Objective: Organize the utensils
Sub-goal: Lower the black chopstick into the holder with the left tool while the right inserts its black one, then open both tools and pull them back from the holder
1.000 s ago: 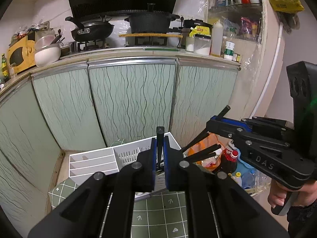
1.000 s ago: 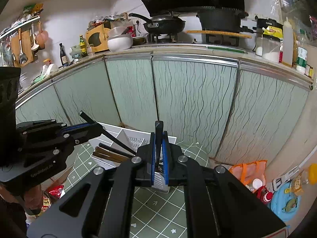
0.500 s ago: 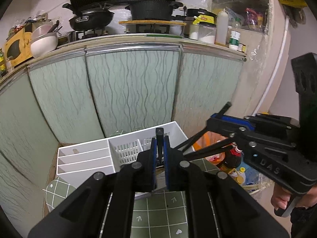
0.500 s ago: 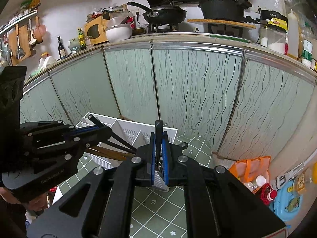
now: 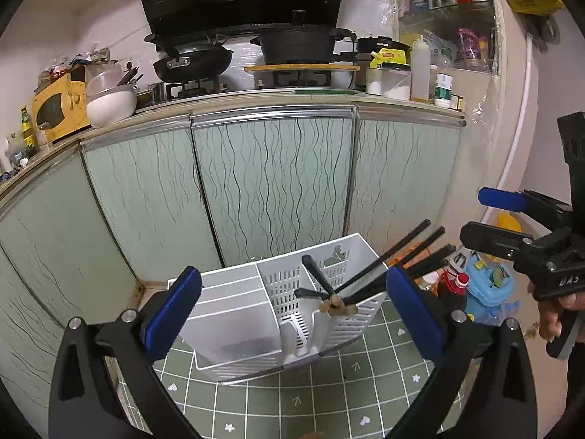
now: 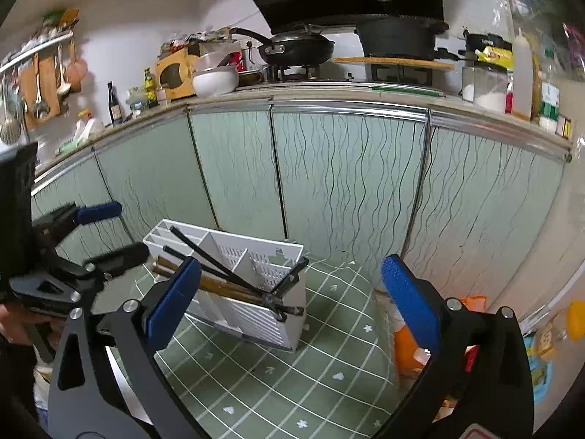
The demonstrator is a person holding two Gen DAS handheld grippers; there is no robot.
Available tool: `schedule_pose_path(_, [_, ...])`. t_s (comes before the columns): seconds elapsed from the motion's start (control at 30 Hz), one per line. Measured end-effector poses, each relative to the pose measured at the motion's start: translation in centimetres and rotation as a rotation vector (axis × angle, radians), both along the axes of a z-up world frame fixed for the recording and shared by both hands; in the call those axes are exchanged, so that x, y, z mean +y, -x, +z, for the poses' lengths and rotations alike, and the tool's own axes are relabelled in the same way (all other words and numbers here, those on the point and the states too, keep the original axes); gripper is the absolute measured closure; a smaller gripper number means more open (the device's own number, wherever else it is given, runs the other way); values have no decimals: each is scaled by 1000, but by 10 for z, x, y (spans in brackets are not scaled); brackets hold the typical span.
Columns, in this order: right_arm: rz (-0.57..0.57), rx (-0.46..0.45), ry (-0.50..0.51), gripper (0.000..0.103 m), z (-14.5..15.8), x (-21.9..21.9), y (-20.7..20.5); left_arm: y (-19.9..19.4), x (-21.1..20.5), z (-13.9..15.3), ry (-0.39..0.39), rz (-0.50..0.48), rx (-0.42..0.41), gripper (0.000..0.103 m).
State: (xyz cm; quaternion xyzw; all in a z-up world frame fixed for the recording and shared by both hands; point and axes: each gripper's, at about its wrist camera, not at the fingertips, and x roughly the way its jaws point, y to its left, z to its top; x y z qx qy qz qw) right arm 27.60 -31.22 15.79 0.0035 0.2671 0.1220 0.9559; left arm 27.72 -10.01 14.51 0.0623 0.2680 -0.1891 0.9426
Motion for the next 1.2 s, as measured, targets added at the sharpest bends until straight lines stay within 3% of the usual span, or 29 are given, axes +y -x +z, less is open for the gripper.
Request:
schedule_pose_path(0.43, [-9,-2,57,8,-9,6,38,39,12,-2,-12,43,-24,4])
schedule_pose_path(0.57, [-16,-2,75,8,-22,8,57,57,16,-13,-45,98,-41,4])
schedule_pose_path(1.2, [-92,26,153,8,-104,31,154,153,49,-57,-58,267,-28,4])
